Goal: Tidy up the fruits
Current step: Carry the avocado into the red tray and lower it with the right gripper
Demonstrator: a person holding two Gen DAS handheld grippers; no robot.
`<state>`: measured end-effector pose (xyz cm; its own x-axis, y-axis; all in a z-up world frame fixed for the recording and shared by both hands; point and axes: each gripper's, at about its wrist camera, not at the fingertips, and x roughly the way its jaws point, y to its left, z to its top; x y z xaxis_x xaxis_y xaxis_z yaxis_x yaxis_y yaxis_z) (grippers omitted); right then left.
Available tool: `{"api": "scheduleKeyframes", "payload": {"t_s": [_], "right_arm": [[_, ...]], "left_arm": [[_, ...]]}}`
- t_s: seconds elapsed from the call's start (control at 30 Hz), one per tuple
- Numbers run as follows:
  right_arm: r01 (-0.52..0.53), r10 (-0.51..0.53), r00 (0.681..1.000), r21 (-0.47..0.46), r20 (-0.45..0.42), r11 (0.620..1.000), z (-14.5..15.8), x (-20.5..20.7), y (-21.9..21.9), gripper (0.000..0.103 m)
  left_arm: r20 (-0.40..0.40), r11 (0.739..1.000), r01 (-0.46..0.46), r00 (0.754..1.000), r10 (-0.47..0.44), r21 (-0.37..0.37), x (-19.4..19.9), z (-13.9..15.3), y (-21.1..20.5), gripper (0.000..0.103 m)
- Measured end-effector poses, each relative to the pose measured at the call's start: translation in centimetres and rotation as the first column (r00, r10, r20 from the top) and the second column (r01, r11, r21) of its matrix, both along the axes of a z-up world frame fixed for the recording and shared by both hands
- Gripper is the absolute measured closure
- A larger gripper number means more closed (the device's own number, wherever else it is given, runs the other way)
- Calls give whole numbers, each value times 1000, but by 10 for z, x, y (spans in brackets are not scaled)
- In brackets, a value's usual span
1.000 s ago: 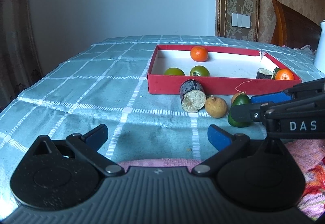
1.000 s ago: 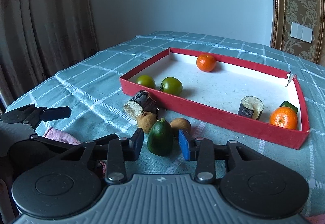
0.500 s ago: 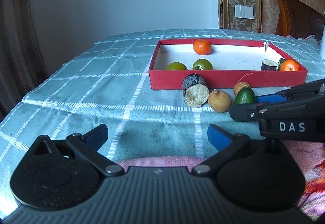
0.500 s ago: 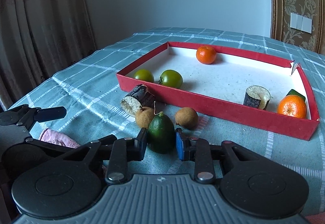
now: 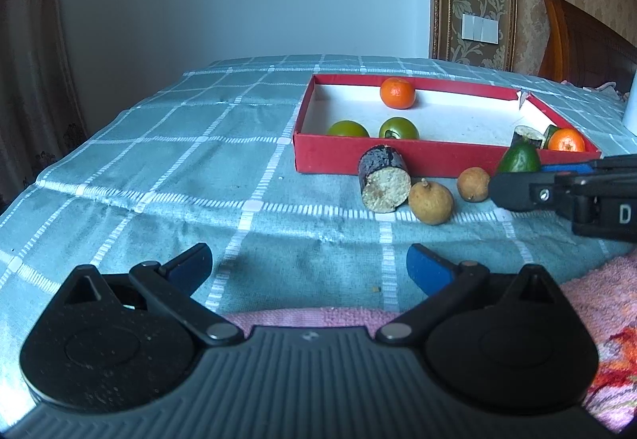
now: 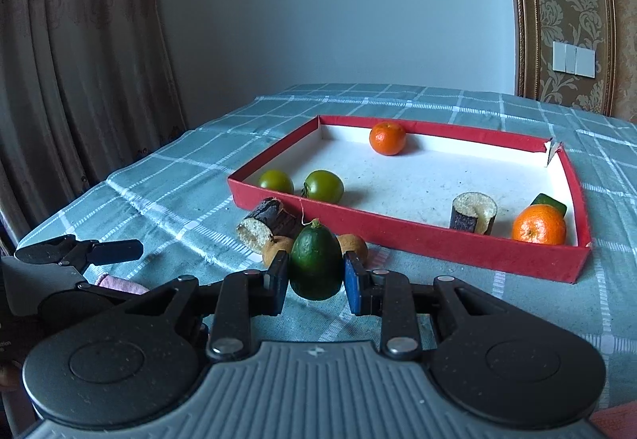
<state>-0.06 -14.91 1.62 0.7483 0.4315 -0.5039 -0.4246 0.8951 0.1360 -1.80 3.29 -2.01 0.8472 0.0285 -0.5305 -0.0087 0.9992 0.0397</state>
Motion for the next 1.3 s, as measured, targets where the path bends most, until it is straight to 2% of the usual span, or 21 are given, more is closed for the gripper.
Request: {"api": "scheduleKeyframes", "payload": {"t_s": [0.37, 0.73, 1.2, 1.3], "right_arm": [[37, -37, 997, 7, 73, 999, 25, -3, -14, 75], [107, -105, 989, -21, 100, 994, 38, 39, -21, 75], [155, -156, 988, -65, 1, 986, 7, 84, -24, 75], [160, -160, 987, -78, 14, 984, 2, 85, -24, 75]], "left_arm": [[-11, 999, 3, 1000, -3, -32, 1, 1, 3, 0], [-11, 999, 10, 1000, -11, -50, 1, 0, 6, 0], [-11, 998, 23, 1000, -24, -62, 2, 0, 7, 0], [-12, 998, 26, 1000, -27, -62, 2, 1, 7, 0]]}}
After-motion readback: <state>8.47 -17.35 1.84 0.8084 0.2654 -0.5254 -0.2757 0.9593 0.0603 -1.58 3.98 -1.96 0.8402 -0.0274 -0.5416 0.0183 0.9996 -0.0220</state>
